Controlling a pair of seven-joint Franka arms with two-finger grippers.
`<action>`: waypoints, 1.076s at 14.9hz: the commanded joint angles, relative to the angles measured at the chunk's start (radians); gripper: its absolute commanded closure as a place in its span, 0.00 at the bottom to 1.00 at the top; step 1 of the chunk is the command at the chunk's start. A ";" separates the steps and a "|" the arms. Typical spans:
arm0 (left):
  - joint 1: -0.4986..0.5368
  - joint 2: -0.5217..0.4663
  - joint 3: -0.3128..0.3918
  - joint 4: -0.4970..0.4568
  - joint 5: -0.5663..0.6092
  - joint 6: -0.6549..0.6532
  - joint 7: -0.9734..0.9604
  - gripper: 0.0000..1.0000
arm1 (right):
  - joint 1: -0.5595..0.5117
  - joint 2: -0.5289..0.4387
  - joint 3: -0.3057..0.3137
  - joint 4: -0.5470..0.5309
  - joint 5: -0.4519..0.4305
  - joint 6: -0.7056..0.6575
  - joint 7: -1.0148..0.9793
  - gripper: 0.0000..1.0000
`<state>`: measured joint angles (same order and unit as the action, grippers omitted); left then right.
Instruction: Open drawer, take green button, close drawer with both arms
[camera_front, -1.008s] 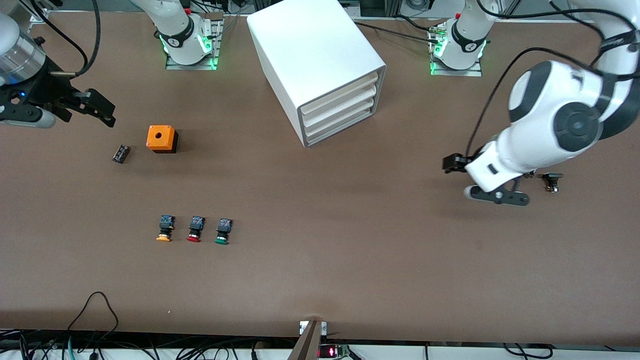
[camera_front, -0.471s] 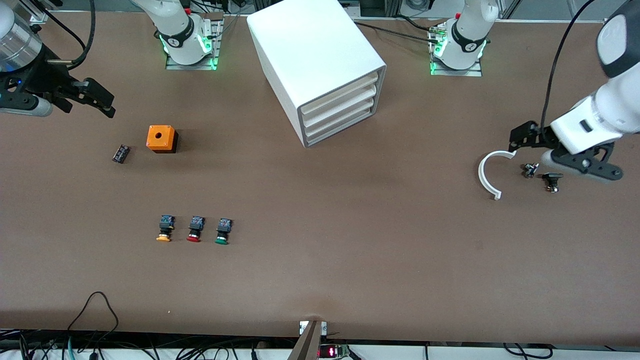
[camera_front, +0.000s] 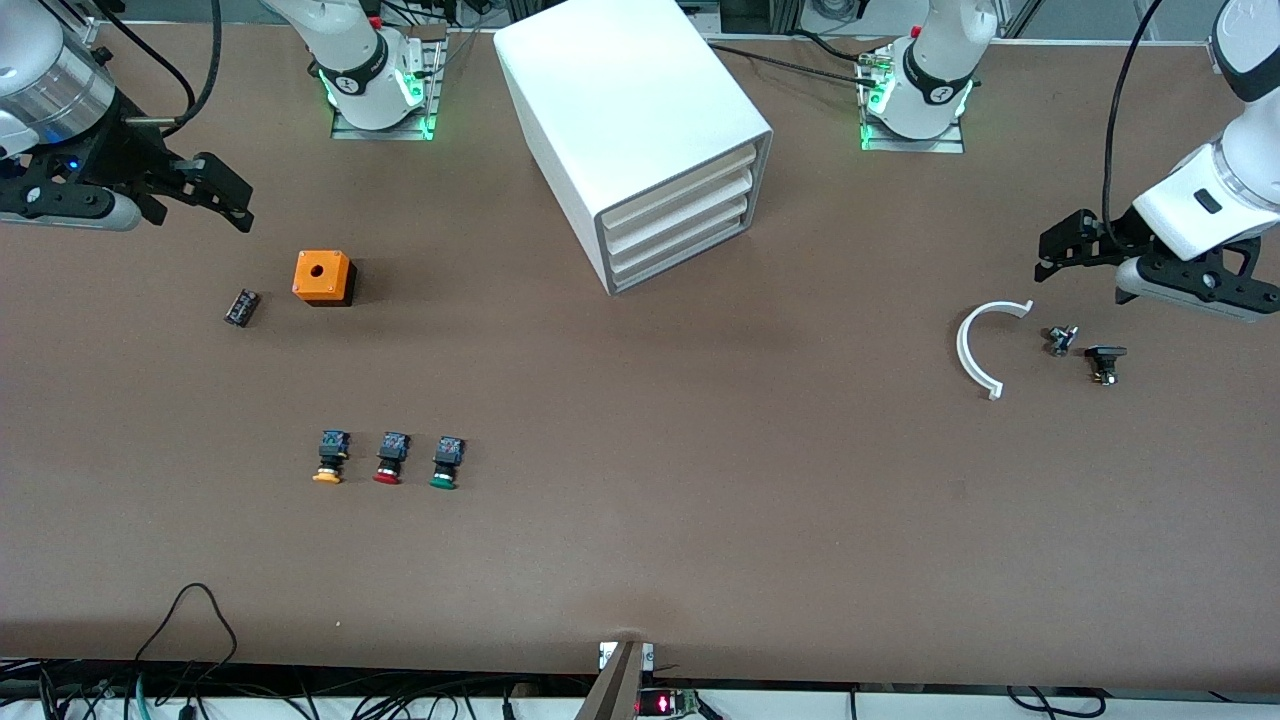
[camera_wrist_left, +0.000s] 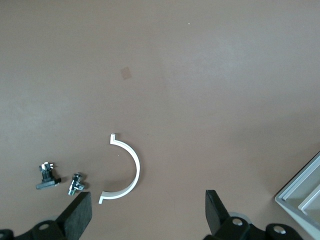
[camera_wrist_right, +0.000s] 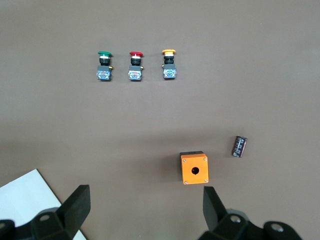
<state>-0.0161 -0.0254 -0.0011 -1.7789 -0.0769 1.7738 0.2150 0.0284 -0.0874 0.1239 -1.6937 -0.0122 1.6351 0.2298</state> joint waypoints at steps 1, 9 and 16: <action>-0.018 -0.030 0.016 -0.030 -0.008 0.016 -0.057 0.00 | -0.007 0.000 0.002 0.009 0.014 -0.006 -0.024 0.00; -0.004 -0.062 0.012 -0.004 0.071 -0.117 -0.039 0.00 | -0.010 -0.002 -0.010 0.011 0.018 -0.015 -0.050 0.00; -0.004 -0.056 0.001 0.009 0.071 -0.116 -0.043 0.00 | -0.010 0.001 -0.009 0.012 0.017 -0.012 -0.049 0.00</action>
<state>-0.0158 -0.0787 0.0007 -1.7812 -0.0298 1.6720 0.1662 0.0277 -0.0873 0.1125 -1.6936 -0.0121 1.6350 0.1930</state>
